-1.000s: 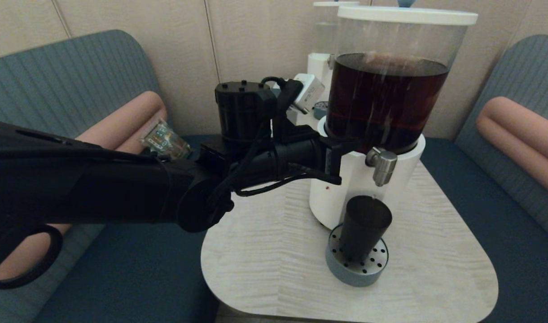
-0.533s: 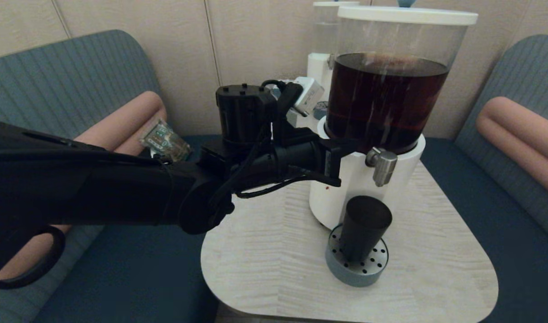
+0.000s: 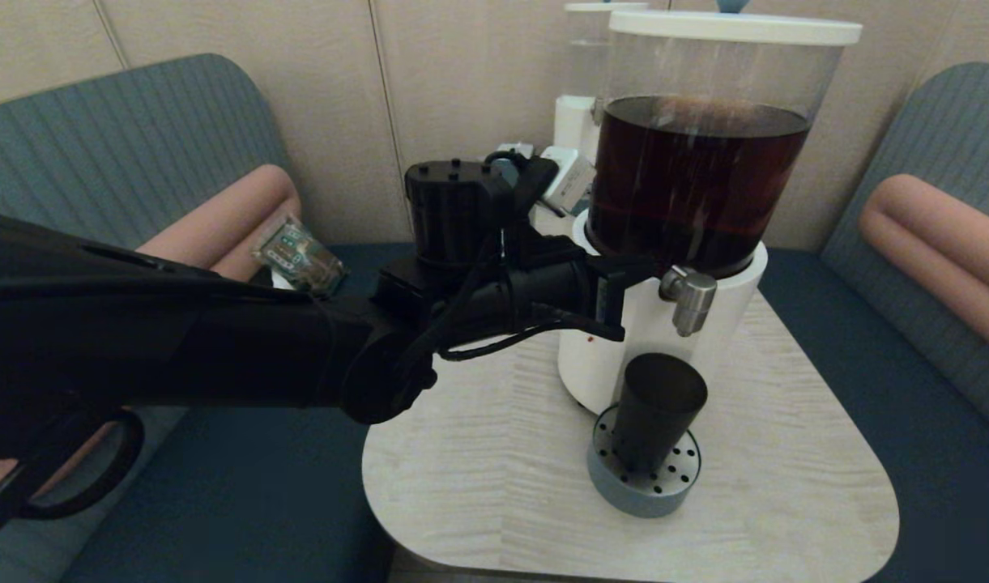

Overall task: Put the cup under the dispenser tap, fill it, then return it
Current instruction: Turn off the faucet

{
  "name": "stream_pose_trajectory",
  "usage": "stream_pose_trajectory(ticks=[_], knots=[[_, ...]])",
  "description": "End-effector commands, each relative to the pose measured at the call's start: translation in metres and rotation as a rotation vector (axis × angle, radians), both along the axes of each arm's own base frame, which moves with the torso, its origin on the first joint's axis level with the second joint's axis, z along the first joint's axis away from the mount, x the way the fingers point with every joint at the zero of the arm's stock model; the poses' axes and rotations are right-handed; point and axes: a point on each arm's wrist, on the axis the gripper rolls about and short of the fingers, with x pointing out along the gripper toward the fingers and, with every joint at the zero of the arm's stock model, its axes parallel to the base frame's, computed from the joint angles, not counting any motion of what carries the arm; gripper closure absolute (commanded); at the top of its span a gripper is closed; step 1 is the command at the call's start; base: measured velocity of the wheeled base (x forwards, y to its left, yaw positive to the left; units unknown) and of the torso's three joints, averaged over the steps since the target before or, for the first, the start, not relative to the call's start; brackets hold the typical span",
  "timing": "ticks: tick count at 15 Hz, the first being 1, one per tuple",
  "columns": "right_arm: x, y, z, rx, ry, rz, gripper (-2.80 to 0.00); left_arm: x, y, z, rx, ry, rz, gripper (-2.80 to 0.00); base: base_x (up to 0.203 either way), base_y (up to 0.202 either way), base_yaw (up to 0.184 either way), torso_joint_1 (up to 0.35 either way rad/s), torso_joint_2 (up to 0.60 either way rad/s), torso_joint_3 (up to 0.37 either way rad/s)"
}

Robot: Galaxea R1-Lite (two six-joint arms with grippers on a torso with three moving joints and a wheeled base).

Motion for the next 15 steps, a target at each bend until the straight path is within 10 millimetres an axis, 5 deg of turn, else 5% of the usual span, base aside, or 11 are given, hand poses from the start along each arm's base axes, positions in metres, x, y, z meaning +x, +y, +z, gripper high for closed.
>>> stream_pose_trajectory(ticks=[1,15], knots=[[0.000,0.000,0.000,0.000,0.002,0.000,0.00,0.000,-0.003,-0.001,-0.001,0.000,-0.007,0.00,0.000,0.000,0.000,0.000,0.00,0.000],[0.000,0.000,0.000,-0.003,0.002,0.001,0.00,-0.002,-0.020,-0.003,-0.010,-0.002,-0.040,0.00,0.000,0.000,0.000,0.000,0.00,0.000]])
